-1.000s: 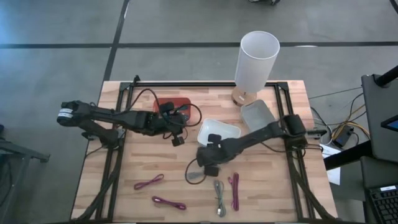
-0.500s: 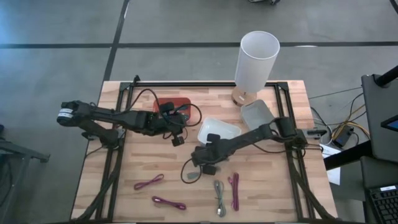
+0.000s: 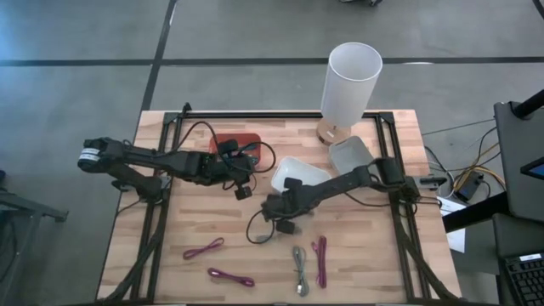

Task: Pick & Place USB Port
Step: Put the top white charger cable into the white bin

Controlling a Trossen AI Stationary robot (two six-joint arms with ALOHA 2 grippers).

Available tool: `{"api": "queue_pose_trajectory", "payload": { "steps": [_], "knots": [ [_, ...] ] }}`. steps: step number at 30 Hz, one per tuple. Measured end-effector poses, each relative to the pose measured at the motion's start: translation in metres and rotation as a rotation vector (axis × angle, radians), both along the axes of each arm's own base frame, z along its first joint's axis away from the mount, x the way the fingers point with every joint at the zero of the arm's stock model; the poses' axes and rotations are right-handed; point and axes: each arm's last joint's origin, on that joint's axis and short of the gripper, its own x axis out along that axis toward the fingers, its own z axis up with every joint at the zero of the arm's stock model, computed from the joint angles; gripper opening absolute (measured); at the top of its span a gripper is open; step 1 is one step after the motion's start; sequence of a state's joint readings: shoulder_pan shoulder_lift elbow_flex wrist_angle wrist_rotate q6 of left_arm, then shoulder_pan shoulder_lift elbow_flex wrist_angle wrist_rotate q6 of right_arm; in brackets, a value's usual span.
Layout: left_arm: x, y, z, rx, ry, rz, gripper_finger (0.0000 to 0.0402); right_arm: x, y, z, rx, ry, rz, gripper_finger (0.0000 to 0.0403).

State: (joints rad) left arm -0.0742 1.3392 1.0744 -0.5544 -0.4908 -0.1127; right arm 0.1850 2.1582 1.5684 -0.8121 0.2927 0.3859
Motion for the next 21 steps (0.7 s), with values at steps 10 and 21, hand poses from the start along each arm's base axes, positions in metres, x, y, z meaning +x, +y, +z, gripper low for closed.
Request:
{"api": "queue_pose_trajectory", "payload": {
  "steps": [10,21],
  "knots": [
    [0.0,0.0,0.0,0.003,0.002,-0.003,0.0115,0.0,-0.002,0.0,0.004,0.002,-0.007,0.0011],
    [0.0,0.0,0.0,0.003,0.003,-0.003,0.0115,0.005,0.011,0.016,0.113,-0.025,0.066,0.0009]
  ]
}}
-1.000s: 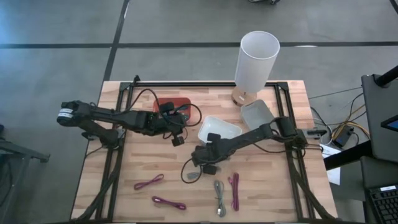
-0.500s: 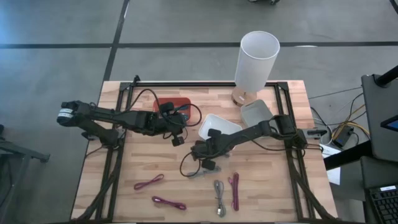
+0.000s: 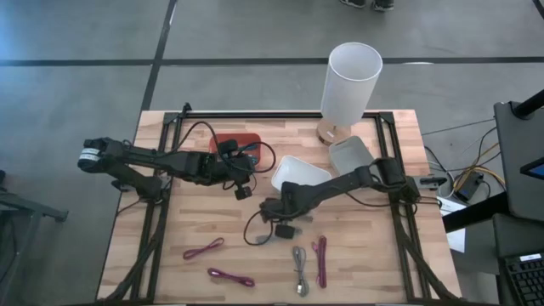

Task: Pick & Place USB Port
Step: Put the top white charger cable into the white bin

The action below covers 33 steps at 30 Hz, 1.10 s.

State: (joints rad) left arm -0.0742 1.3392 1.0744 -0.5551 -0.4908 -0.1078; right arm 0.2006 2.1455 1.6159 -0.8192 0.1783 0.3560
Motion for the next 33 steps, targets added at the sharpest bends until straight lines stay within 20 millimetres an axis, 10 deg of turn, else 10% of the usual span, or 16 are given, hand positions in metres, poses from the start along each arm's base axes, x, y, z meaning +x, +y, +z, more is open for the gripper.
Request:
{"api": "queue_pose_trajectory", "payload": {
  "steps": [17,33],
  "knots": [
    [0.0,0.0,0.0,0.0,-0.001,0.001,0.0115,-0.016,0.0,0.068,-0.345,0.036,0.052,0.0008],
    [0.0,0.0,0.0,-0.001,-0.002,0.001,0.0115,-0.018,-0.013,0.079,-0.443,0.011,0.039,0.0008]
  ]
}}
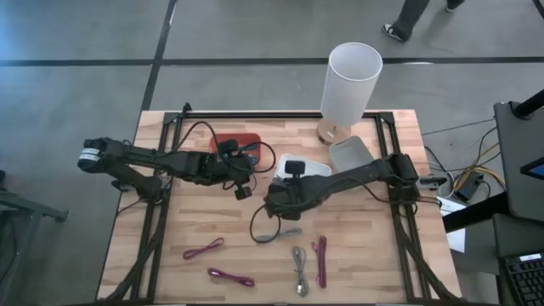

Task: Pick & Place USB Port
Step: Put the top white charger cable into the white bin

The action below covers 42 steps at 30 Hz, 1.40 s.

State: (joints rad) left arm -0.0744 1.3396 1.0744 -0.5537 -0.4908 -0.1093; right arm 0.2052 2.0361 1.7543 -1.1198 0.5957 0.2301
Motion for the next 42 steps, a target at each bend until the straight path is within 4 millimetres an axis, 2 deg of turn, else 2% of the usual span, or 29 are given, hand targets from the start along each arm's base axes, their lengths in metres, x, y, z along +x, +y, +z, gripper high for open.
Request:
{"api": "queue_pose_trajectory", "payload": {
  "steps": [5,14,25,36,42],
  "knots": [
    [0.0,0.0,0.0,-0.003,-0.002,0.002,0.0115,-0.001,-0.015,-0.009,0.0,0.002,-0.082,0.0008],
    [0.0,0.0,0.0,-0.003,-0.001,0.002,0.0115,-0.012,-0.033,-0.036,0.029,0.054,-0.204,0.0008],
    [0.0,0.0,0.0,-0.001,0.0,0.001,0.0115,-0.011,-0.037,-0.044,0.038,0.037,-0.215,0.0008],
    [0.0,0.0,0.0,-0.002,-0.001,0.003,0.0115,-0.008,-0.042,-0.057,0.159,-0.003,-0.224,0.0008],
    [0.0,0.0,0.0,-0.002,-0.001,0.003,0.0115,-0.007,-0.043,-0.059,0.142,-0.018,-0.227,0.0008]
  ]
}}
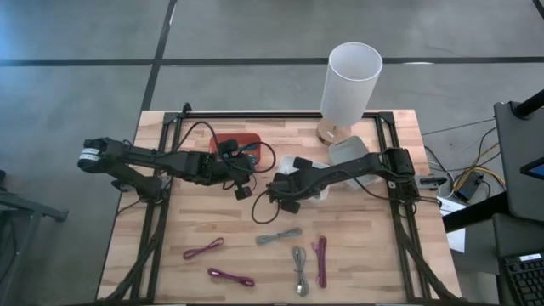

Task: Pick & Place USB Port
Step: Put the top white charger cable into the white bin

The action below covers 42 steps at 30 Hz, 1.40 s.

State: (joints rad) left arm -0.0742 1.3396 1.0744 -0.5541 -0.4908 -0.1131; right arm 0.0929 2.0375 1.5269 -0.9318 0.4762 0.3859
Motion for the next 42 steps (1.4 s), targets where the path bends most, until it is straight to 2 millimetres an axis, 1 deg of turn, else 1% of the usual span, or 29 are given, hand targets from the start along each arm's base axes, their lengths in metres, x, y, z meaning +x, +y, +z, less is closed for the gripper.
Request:
{"api": "queue_pose_trajectory", "payload": {
  "steps": [27,34,42],
  "knots": [
    [0.0,0.0,0.0,0.0,0.0,0.0,0.0115,-0.0002,0.0002,-0.0018,0.044,0.001,-0.002,0.001],
    [0.0,-0.0002,0.0,-0.01,-0.007,0.009,0.0115,-0.0002,0.0002,-0.0017,0.039,0.001,0.001,0.0044],
    [0.0,-0.0002,0.0,-0.032,-0.022,0.031,0.0115,0.0026,0.0004,0.0034,0.029,-0.003,0.027,0.0083]
  ]
}}
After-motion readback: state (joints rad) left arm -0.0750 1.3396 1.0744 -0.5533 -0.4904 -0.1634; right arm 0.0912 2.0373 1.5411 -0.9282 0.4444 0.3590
